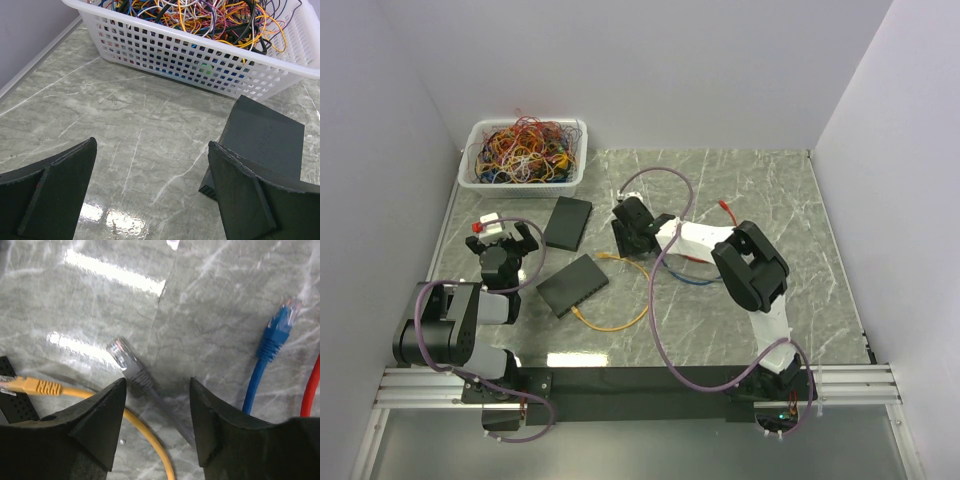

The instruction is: Insert the plug into the switch port

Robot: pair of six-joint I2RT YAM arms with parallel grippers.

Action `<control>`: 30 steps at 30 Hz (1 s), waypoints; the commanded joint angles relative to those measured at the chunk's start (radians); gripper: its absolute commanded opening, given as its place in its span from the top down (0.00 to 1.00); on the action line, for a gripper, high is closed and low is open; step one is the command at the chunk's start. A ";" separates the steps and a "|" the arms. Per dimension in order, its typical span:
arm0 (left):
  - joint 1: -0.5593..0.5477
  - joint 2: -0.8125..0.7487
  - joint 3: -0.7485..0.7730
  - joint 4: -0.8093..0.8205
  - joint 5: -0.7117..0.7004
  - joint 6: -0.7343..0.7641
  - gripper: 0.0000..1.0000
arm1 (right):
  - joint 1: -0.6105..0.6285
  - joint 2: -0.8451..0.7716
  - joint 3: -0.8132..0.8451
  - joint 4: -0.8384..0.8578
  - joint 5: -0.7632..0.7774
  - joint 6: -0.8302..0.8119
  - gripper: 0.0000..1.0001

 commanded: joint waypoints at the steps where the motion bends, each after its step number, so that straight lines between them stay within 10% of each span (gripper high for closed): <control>1: -0.003 0.001 0.019 0.048 0.015 0.008 0.01 | 0.010 0.054 0.029 -0.027 -0.011 -0.002 0.41; 5: -0.001 -0.001 0.020 0.049 0.015 0.008 0.01 | 0.013 0.077 0.041 -0.024 -0.020 -0.003 0.51; 12: -0.001 -0.001 0.019 0.048 0.016 0.008 0.01 | 0.039 0.031 -0.009 0.022 -0.048 -0.006 0.95; 18: -0.003 -0.001 0.022 0.060 -0.002 0.009 0.01 | 0.063 -0.207 -0.156 0.119 -0.107 -0.006 1.00; 23: -0.012 -0.206 0.222 -0.438 -0.193 -0.049 0.01 | 0.108 -0.480 -0.316 0.201 -0.175 -0.039 1.00; 30: -0.012 -0.456 0.376 -0.830 0.087 -0.263 0.01 | 0.146 -0.791 -0.541 0.500 -0.567 -0.083 1.00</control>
